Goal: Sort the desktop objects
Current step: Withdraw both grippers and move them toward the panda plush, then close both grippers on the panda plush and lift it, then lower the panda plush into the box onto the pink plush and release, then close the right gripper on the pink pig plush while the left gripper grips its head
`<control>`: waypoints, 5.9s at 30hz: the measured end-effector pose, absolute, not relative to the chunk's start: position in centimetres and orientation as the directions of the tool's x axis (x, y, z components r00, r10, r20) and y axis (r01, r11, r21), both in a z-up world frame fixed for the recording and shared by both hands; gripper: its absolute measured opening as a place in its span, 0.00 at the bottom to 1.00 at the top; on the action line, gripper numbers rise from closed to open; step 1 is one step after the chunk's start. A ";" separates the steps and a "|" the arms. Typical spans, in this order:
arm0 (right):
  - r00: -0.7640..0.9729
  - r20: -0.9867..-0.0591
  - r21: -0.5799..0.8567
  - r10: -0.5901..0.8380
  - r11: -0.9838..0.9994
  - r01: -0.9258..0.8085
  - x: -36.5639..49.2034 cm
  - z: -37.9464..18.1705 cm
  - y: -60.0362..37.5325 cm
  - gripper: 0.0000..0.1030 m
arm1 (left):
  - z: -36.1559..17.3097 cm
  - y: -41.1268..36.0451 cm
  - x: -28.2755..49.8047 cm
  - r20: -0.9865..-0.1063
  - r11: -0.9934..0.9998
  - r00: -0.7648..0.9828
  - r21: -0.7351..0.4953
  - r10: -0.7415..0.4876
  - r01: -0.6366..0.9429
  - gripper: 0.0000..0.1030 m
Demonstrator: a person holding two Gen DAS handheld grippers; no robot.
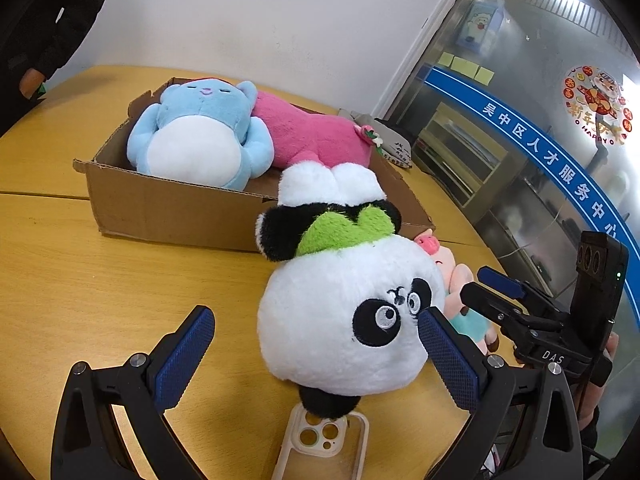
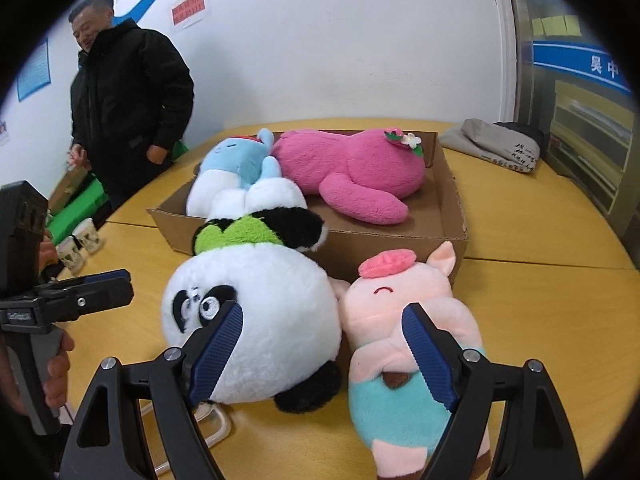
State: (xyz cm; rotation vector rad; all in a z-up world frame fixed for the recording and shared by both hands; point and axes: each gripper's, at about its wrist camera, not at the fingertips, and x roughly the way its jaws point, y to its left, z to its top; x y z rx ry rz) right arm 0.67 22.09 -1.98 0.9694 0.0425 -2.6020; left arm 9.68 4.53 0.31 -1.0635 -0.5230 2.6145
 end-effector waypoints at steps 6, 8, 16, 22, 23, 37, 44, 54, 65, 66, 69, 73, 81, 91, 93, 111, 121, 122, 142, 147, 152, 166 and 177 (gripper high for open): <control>-0.692 -0.651 0.068 -0.311 -0.932 0.355 0.4 -2.0 21.1 0.80 | -0.6 4.6 9.6 -0.614 -0.883 -0.676 -0.454 0.407 -0.119 1.00; -0.684 -0.656 0.068 -0.319 -0.927 0.368 0.4 -2.1 20.8 0.80 | -0.7 4.4 9.5 -0.613 -0.878 -0.674 -0.463 0.413 -0.117 1.00; -0.670 -0.654 0.094 -0.352 -0.916 0.390 0.2 -2.1 21.1 0.80 | -1.1 3.9 9.3 -0.603 -0.859 -0.664 -0.497 0.443 -0.121 1.00; -0.616 -0.674 0.078 -0.408 -0.868 0.490 -0.3 -1.8 20.1 0.80 | -2.0 3.6 8.9 -0.596 -0.831 -0.641 -0.543 0.483 -0.122 1.00; -0.601 -0.683 0.070 -0.414 -0.857 0.511 -0.3 -1.8 19.8 0.80 | -2.2 3.6 8.7 -0.589 -0.820 -0.634 -0.558 0.501 -0.129 1.00; -0.470 -0.738 0.143 -0.484 -0.793 0.592 -2.6 -3.9 19.1 0.78 | -3.7 3.6 6.8 -0.582 -0.773 -0.575 -0.616 0.575 -0.148 1.00; -0.409 -0.728 0.234 -0.550 -0.760 0.607 -3.0 -4.8 18.7 0.66 | -4.2 4.1 5.8 -0.592 -0.761 -0.531 -0.627 0.606 -0.170 0.86; -0.379 -0.722 0.308 -0.579 -0.760 0.573 -1.4 -5.5 16.7 0.76 | -2.3 1.5 7.9 -0.603 -0.788 -0.550 -0.588 0.578 -0.183 0.84; -0.466 -0.733 0.227 -0.496 -0.824 0.519 -0.8 -4.5 16.4 0.80 | -0.3 0.5 9.1 -0.607 -0.833 -0.601 -0.517 0.519 -0.197 1.00; -0.468 -0.736 0.222 -0.490 -0.827 0.517 -0.8 -4.4 16.4 0.80 | -0.3 0.5 9.0 -0.616 -0.836 -0.595 -0.515 0.516 -0.191 1.00; -0.476 -0.742 0.200 -0.473 -0.833 0.516 -0.8 -4.3 16.1 0.80 | -0.1 0.4 8.8 -0.607 -0.825 -0.592 -0.530 0.530 -0.195 1.00; -0.461 -0.748 0.201 -0.478 -0.825 0.529 -0.7 -4.5 15.6 0.80 | -0.4 0.7 8.5 -0.599 -0.805 -0.575 -0.559 0.558 -0.199 1.00; -0.435 -0.759 0.186 -0.484 -0.802 0.567 -2.1 -5.1 14.0 0.81 | -3.8 0.2 5.4 -0.586 -0.732 -0.495 -0.661 0.641 -0.164 0.96; -0.411 -0.715 0.258 -0.565 -0.760 0.596 -2.4 -6.0 14.6 0.64 | -2.6 1.4 6.8 -0.594 -0.763 -0.526 -0.621 0.608 -0.181 0.75; -0.422 -0.698 0.262 -0.579 -0.755 0.602 -1.9 -5.5 14.8 0.59 | -1.4 1.8 7.1 -0.590 -0.777 -0.548 -0.598 0.593 -0.196 0.75; -0.547 -0.562 0.250 -0.621 -0.758 0.603 -16.2 2.5 19.7 0.58 | 8.8 4.7 -12.4 -0.575 -0.820 -0.587 -0.444 0.570 -0.361 0.77; -0.270 -0.780 0.322 -0.565 -0.731 0.601 -20.8 -5.0 17.3 0.70 | 0.7 4.7 -12.0 -0.714 -0.882 -0.518 -0.394 0.471 -0.258 0.82; -0.267 -0.799 0.291 -0.539 -0.735 0.612 -20.7 -5.0 17.0 0.77 | 1.0 4.7 -12.0 -0.714 -0.885 -0.523 -0.388 0.465 -0.257 0.83; -0.238 -0.824 0.278 -0.514 -0.733 0.621 -26.9 -5.1 15.5 0.14 | 1.0 7.1 -15.0 -0.756 -0.909 -0.556 -0.122 0.345 -0.398 0.91; -0.259 -0.831 0.249 -0.492 -0.746 0.617 -26.5 -5.0 13.8 0.16 | 0.1 5.8 -15.4 -0.763 -0.922 -0.551 -0.151 0.338 -0.357 0.94; -0.363 -0.794 0.219 -0.488 -0.786 0.578 -24.7 -2.4 16.2 0.43 | 0.9 5.5 -14.4 -0.764 -0.926 -0.541 -0.198 0.351 -0.321 1.00; -0.623 -0.647 0.155 -0.439 -0.876 0.457 -2.3 0.2 29.5 0.81 | 5.1 4.9 -3.1 -0.638 -0.905 -0.643 -0.326 0.424 -0.273 1.00; -0.672 -0.700 0.033 -0.244 -0.950 0.310 1.6 -5.8 29.3 0.82 | -0.7 14.1 -1.5 -0.684 -0.828 -0.467 -0.449 0.560 -0.335 1.00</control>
